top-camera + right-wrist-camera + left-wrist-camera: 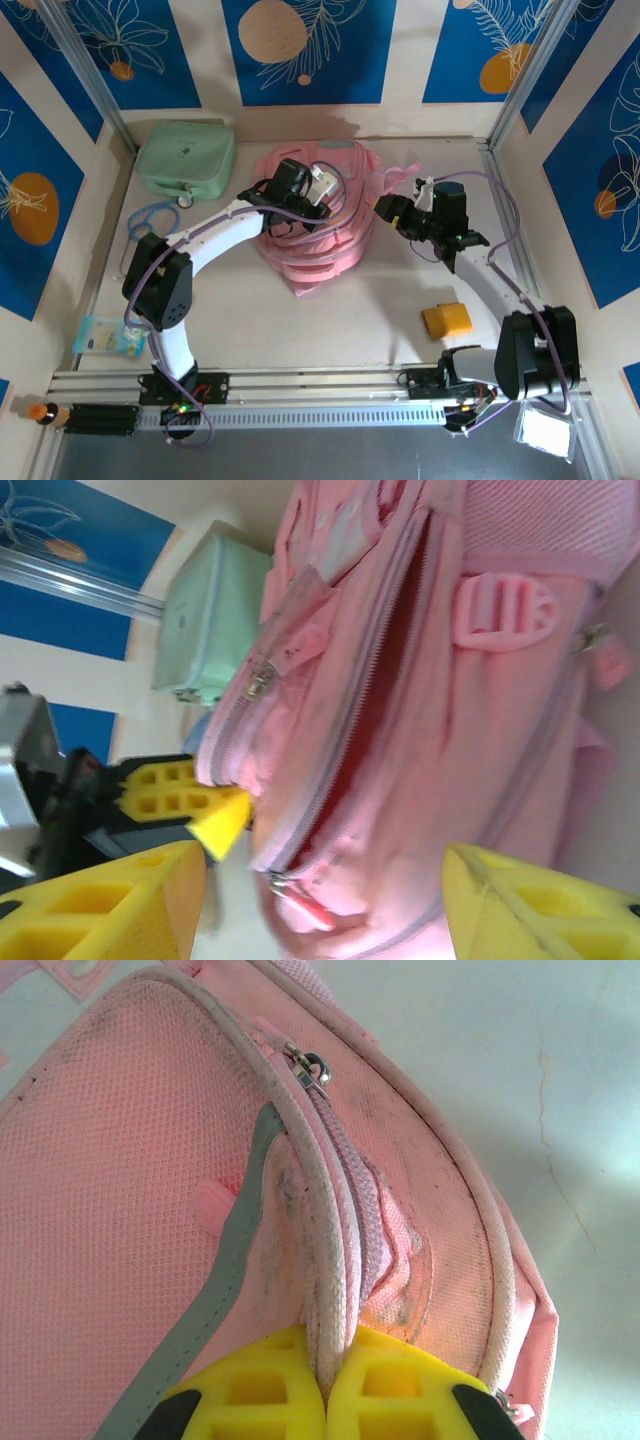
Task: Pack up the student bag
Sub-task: Unzip the student bag at the top-center of the table.
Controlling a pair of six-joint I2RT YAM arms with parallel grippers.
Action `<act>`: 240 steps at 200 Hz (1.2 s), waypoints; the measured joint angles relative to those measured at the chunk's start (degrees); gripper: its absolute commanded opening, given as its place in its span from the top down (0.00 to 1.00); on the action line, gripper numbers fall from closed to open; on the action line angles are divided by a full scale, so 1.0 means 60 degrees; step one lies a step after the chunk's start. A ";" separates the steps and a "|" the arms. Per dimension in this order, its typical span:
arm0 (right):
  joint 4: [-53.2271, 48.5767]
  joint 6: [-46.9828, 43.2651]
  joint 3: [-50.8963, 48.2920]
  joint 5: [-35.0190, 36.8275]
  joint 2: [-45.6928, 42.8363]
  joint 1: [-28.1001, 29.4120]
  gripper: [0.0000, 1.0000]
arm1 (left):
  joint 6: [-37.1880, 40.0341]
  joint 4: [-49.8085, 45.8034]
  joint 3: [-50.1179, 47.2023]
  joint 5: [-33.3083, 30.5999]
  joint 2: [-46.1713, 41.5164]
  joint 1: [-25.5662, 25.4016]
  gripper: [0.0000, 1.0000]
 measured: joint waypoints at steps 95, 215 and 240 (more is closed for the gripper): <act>0.0517 0.2448 0.1381 -0.1905 0.2769 0.0882 0.53 | -0.0004 0.0270 -0.0204 0.0237 -0.0047 0.0033 1.00; 0.1038 0.2259 0.1672 -0.2025 0.3657 0.1399 0.92 | -0.2495 -0.0098 -0.0929 -0.1912 -0.1883 0.0025 0.38; 0.1198 0.2069 0.1672 -0.2022 0.3665 0.1588 0.93 | -0.3814 -0.0277 -0.1727 -0.2284 -0.2721 -0.0135 0.35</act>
